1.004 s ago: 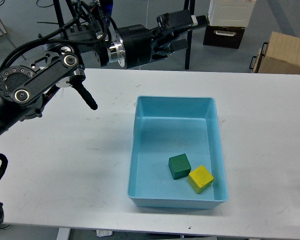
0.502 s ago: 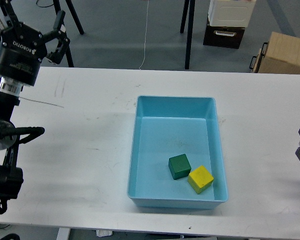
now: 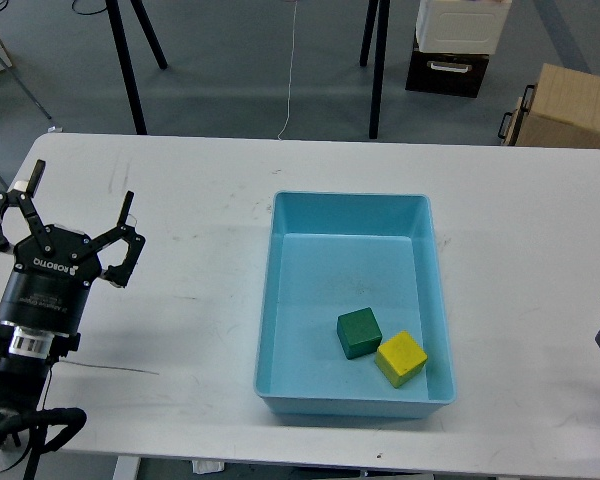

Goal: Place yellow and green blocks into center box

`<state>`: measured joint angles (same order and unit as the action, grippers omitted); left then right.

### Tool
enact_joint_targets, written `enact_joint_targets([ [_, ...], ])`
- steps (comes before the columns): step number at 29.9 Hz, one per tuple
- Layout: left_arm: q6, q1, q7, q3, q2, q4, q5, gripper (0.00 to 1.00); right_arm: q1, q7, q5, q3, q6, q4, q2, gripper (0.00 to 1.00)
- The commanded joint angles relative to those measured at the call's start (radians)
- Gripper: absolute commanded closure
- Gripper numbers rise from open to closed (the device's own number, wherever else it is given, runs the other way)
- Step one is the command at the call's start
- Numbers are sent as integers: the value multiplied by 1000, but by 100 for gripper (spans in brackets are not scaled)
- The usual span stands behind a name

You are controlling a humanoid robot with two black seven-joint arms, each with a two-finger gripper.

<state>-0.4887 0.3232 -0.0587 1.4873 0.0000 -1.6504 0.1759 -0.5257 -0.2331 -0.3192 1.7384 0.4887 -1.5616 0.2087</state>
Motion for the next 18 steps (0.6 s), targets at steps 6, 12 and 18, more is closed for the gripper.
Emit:
enact_joint_targets([
  [6, 0, 125, 13, -73, 0, 0, -53, 0, -25, 0, 5, -19, 0, -18, -26, 0],
  [12, 0, 131, 11, -79, 0, -3, -64, 0, -33, 0, 3, -19, 0, -20, -32, 0],
  [18, 0, 135, 11, -94, 0, -3, -64, 0, -42, 0, 5, -19, 0, -31, -32, 0],
])
